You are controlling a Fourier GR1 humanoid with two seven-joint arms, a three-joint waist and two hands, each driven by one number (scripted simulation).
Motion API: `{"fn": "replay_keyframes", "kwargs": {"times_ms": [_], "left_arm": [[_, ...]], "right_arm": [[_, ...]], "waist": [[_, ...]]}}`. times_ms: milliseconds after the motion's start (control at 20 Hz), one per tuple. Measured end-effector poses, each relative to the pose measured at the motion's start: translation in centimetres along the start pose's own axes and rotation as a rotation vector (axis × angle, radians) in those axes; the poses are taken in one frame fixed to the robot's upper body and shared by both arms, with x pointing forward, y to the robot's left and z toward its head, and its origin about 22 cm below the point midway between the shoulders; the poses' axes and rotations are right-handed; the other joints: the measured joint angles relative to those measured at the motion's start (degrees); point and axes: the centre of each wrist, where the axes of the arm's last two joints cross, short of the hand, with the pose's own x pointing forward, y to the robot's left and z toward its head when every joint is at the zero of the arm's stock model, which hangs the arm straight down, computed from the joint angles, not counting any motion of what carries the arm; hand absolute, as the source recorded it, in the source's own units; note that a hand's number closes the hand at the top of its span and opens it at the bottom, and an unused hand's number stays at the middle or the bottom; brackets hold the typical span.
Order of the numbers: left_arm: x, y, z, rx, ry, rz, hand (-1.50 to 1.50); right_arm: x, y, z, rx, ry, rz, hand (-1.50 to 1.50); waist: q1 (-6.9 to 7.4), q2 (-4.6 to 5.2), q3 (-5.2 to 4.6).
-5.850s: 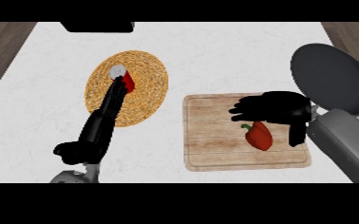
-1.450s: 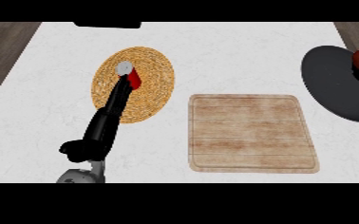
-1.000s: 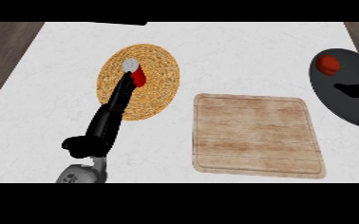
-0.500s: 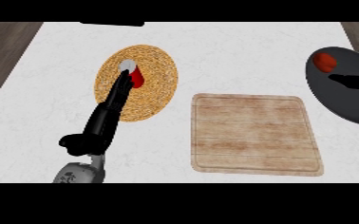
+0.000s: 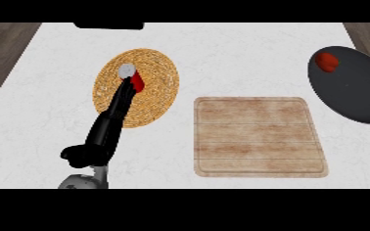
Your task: Pick the bell pepper from the cutting board and place it in the pan
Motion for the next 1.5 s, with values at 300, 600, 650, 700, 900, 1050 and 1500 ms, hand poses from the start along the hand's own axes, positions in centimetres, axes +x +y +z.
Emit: {"fn": "replay_keyframes", "kwargs": {"times_ms": [300, 600, 650, 700, 900, 1050, 1500], "left_arm": [[0.3, 0.3, 0.2, 0.008, 0.009, 0.002, 0.00], [0.2, 0.8, 0.1, 0.017, 0.011, -0.001, 0.00], [0.2, 0.8, 0.1, 0.017, 0.012, -0.003, 0.00], [0.1, 0.9, 0.2, 0.016, 0.014, -0.004, 0.00], [-0.2, 0.6, 0.4, 0.017, 0.016, -0.005, 0.00], [-0.5, 0.5, 0.2, 0.018, 0.021, -0.001, 0.00], [-0.4, 1.5, 0.1, 0.022, 0.021, -0.004, 0.00]], "right_arm": [[-1.9, -3.3, 2.5, 0.126, -0.022, -0.106, -1.50], [-3.1, -5.8, 4.5, 0.161, -0.022, -0.085, -1.50], [-3.3, -5.9, 4.8, 0.160, -0.022, -0.076, -1.50], [-3.3, -6.0, 4.8, 0.160, -0.025, -0.070, -1.50], [-4.2, -6.7, 6.1, 0.162, -0.022, -0.038, -1.50], [-4.5, -6.7, 6.5, 0.172, -0.017, -0.022, -1.50], [-5.3, -7.0, 7.5, 0.178, -0.012, 0.037, -1.50]], "waist": [[-0.33, -0.18, 0.00], [-0.79, -0.32, -0.02], [-0.82, -0.36, -0.04], [-0.81, -0.40, -0.04], [-1.01, -0.50, -0.08], [-1.18, -0.57, -0.10], [-1.21, -0.68, -0.13]]}}
